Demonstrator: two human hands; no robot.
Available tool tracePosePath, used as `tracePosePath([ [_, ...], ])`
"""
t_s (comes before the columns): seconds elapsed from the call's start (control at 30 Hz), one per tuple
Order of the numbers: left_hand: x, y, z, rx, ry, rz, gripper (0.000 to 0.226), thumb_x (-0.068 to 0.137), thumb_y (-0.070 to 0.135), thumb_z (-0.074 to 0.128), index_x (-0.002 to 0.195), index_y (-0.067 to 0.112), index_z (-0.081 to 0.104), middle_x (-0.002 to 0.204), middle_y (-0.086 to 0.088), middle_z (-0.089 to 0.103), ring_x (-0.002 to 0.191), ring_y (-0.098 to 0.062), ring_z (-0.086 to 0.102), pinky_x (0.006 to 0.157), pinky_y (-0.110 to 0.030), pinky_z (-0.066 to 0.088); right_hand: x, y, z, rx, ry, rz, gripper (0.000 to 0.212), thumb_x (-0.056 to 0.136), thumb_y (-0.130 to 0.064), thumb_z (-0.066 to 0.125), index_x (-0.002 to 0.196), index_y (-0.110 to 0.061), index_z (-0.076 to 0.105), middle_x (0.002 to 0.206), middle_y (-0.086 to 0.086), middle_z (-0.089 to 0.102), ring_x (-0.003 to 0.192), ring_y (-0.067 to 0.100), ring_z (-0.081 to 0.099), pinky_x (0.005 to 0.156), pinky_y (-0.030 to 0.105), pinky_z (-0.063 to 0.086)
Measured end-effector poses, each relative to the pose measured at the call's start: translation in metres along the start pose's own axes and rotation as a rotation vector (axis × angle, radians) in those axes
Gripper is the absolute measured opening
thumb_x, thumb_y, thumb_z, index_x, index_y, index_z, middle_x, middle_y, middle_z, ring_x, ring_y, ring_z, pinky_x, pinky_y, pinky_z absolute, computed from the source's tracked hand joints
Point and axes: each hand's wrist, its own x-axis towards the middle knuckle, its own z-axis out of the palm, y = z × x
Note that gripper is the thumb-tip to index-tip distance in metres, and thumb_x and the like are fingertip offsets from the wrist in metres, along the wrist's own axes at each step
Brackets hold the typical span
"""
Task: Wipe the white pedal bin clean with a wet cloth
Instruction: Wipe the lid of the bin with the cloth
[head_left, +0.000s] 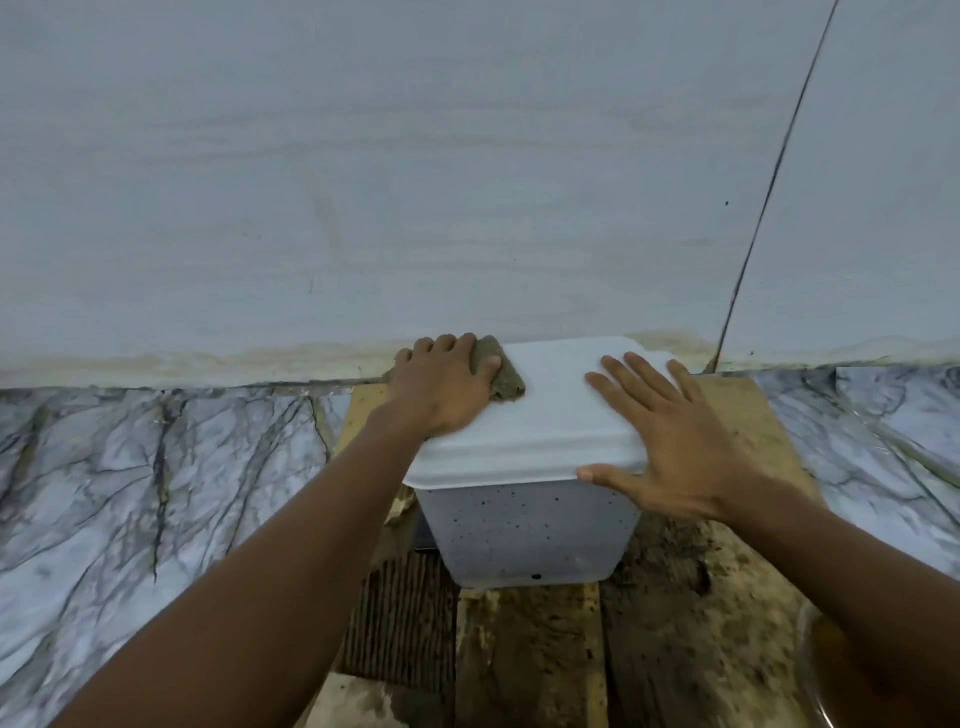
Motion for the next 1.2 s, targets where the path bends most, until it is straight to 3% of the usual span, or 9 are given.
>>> tracePosePath([
  [0.17, 0.016, 0.054, 0.002, 0.022, -0.099, 0.134, 0.065, 0.105, 0.058, 0.021, 0.160, 0.023, 0.023, 0.164, -0.007, 0.032, 0.150, -0.033, 0.028, 0.123, -0.055, 0.014, 0.002, 0.001, 0.002, 0.009, 0.010, -0.005, 0.102, 0.080, -0.091, 0.019, 0.158, -0.029, 0.000, 0.166, -0.005, -0.005, 0.153, 0.014, -0.012, 0.124, 0.049, -0.003],
  [0.33, 0.030, 0.073, 0.005, -0.028, -0.101, 0.134, 0.063, 0.104, 0.061, 0.023, 0.154, 0.025, 0.036, 0.156, -0.009, 0.045, 0.141, -0.033, 0.040, 0.118, -0.051, 0.025, 0.005, 0.004, 0.002, -0.019, -0.007, 0.006, 0.105, 0.080, -0.091, 0.018, 0.159, -0.024, 0.002, 0.166, -0.004, -0.008, 0.153, 0.014, -0.013, 0.124, 0.048, -0.004],
  [0.53, 0.026, 0.019, -0.011, 0.006, -0.058, -0.074, 0.065, 0.102, 0.066, 0.022, 0.130, 0.018, 0.057, 0.133, -0.011, 0.062, 0.118, -0.034, 0.056, 0.095, -0.045, 0.039, 0.006, 0.006, 0.001, 0.000, -0.018, 0.004, 0.103, 0.077, -0.093, 0.015, 0.157, -0.032, -0.005, 0.166, -0.007, -0.010, 0.152, 0.012, -0.015, 0.124, 0.047, -0.006],
  [0.63, 0.014, -0.014, -0.008, -0.138, -0.020, -0.177, 0.068, 0.100, 0.068, 0.027, 0.134, 0.016, 0.054, 0.136, -0.013, 0.060, 0.119, -0.036, 0.056, 0.094, -0.045, 0.042, 0.005, 0.005, 0.001, -0.006, -0.016, 0.005, 0.104, 0.077, -0.093, 0.015, 0.157, -0.032, -0.005, 0.166, -0.007, -0.009, 0.152, 0.012, -0.015, 0.124, 0.047, -0.005],
  [0.8, -0.024, -0.022, 0.001, -0.478, 0.091, -0.386, 0.065, 0.105, 0.054, 0.037, 0.152, 0.010, 0.039, 0.153, -0.017, 0.047, 0.137, -0.038, 0.046, 0.108, -0.043, 0.036, 0.005, 0.003, 0.003, -0.008, -0.007, 0.012, 0.104, 0.076, -0.093, 0.012, 0.158, -0.031, -0.003, 0.167, -0.005, -0.007, 0.153, 0.014, -0.012, 0.124, 0.048, -0.004],
  [0.93, -0.082, 0.010, 0.027, -0.636, 0.337, -0.494, 0.067, 0.102, 0.056, 0.033, 0.154, 0.014, 0.036, 0.150, -0.011, 0.049, 0.136, -0.033, 0.047, 0.112, -0.046, 0.038, 0.007, 0.004, 0.004, 0.008, 0.004, 0.008, 0.105, 0.075, -0.094, 0.013, 0.158, -0.031, -0.001, 0.167, -0.004, -0.005, 0.153, 0.015, -0.010, 0.124, 0.049, -0.004],
  [1.07, -0.111, 0.030, 0.047, -0.771, 0.494, -0.507, 0.068, 0.105, 0.052, 0.036, 0.161, 0.016, 0.023, 0.163, -0.006, 0.031, 0.150, -0.027, 0.029, 0.123, -0.047, 0.027, 0.004, 0.005, 0.005, 0.034, 0.019, 0.007, 0.104, 0.075, -0.095, 0.015, 0.158, -0.033, 0.001, 0.166, -0.007, -0.004, 0.153, 0.013, -0.010, 0.124, 0.048, -0.004],
  [1.13, -0.096, 0.020, 0.044, -0.795, 0.483, -0.494, 0.064, 0.103, 0.054, 0.040, 0.157, 0.021, 0.033, 0.157, -0.003, 0.043, 0.143, -0.027, 0.040, 0.119, -0.049, 0.034, 0.004, 0.006, 0.006, 0.048, 0.032, 0.006, 0.103, 0.076, -0.094, 0.017, 0.158, -0.034, 0.003, 0.166, -0.008, -0.002, 0.154, 0.013, -0.008, 0.124, 0.048, -0.003],
  [1.2, -0.071, -0.001, 0.033, -0.826, 0.402, -0.449, 0.056, 0.103, 0.049, 0.045, 0.153, 0.024, 0.043, 0.147, -0.001, 0.055, 0.128, -0.023, 0.055, 0.109, -0.042, 0.044, 0.005, 0.006, 0.007, 0.053, 0.044, 0.005, 0.101, 0.077, -0.093, 0.019, 0.158, -0.034, 0.005, 0.166, -0.007, 0.002, 0.154, 0.014, -0.005, 0.124, 0.049, -0.001],
])
